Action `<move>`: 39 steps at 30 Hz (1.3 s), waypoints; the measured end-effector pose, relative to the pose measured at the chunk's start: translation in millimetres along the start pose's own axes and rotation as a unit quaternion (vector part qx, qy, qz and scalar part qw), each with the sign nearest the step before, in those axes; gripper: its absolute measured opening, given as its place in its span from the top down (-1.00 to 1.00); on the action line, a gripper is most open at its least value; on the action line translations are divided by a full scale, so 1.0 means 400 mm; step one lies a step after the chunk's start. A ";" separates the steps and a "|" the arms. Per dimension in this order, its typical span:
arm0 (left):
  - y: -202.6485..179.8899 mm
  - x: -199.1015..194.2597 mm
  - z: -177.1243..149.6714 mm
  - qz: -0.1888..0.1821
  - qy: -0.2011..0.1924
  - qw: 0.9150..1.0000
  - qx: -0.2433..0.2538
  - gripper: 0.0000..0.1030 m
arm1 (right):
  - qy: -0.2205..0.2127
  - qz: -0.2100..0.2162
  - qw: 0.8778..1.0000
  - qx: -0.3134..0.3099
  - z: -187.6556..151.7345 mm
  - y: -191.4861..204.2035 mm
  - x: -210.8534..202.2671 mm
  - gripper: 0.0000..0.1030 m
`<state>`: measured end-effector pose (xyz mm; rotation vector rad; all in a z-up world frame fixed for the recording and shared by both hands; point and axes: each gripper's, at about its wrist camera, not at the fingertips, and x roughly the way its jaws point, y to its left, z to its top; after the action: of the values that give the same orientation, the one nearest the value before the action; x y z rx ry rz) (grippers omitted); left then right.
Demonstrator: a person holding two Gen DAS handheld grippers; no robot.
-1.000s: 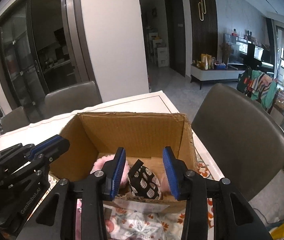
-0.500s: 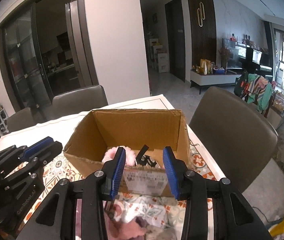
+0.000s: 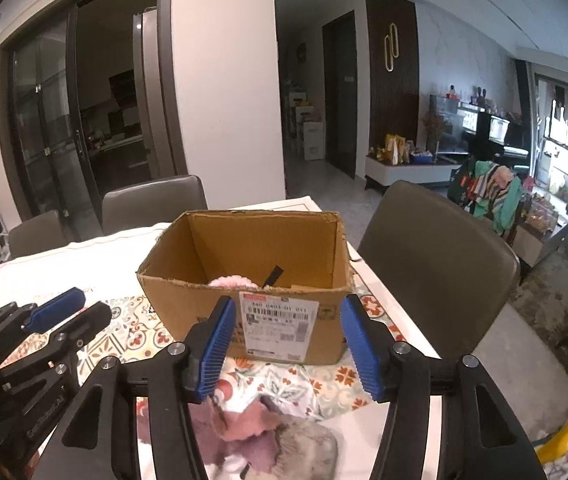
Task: Organize soft objects
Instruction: 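Move both open tools down toward the mauve towel and beige floral pouch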
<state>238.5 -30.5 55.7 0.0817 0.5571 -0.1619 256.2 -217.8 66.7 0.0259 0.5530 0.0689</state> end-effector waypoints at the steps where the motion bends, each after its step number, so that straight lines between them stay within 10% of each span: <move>1: -0.001 -0.009 -0.010 0.001 -0.002 1.000 0.000 0.16 | -0.001 0.000 1.000 0.000 -0.005 0.000 -0.005 -0.10; 39: -0.009 0.029 -0.322 -0.027 0.086 0.996 0.005 -0.14 | 0.081 -0.057 0.991 0.092 -0.362 -0.021 -0.025 -0.18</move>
<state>180.6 -19.8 -59.7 0.0902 0.7306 -0.2118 172.1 -226.0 -51.4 0.1694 0.7219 -0.0935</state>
